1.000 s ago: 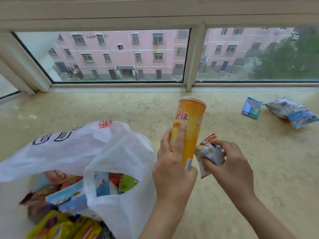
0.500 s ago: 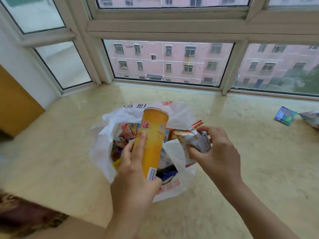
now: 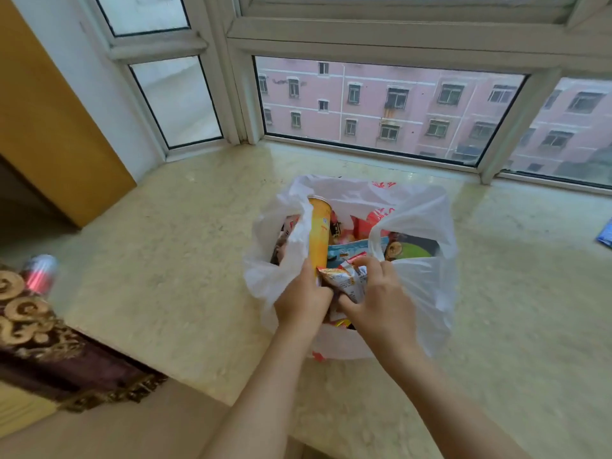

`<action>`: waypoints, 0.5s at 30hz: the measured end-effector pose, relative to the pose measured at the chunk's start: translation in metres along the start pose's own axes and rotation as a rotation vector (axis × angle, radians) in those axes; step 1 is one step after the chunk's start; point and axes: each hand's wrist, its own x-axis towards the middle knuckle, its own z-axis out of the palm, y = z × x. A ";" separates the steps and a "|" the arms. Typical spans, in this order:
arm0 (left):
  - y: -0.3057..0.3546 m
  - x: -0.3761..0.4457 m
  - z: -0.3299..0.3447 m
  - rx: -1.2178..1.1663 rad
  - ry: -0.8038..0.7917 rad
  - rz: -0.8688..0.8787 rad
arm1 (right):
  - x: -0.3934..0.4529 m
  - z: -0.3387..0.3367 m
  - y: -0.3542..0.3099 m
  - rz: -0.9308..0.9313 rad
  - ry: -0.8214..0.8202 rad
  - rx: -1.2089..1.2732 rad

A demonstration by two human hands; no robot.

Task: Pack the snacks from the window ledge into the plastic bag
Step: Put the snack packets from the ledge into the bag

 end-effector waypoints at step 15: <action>-0.080 0.024 0.059 0.708 -0.031 0.477 | 0.002 0.043 0.056 -0.259 -0.088 -0.463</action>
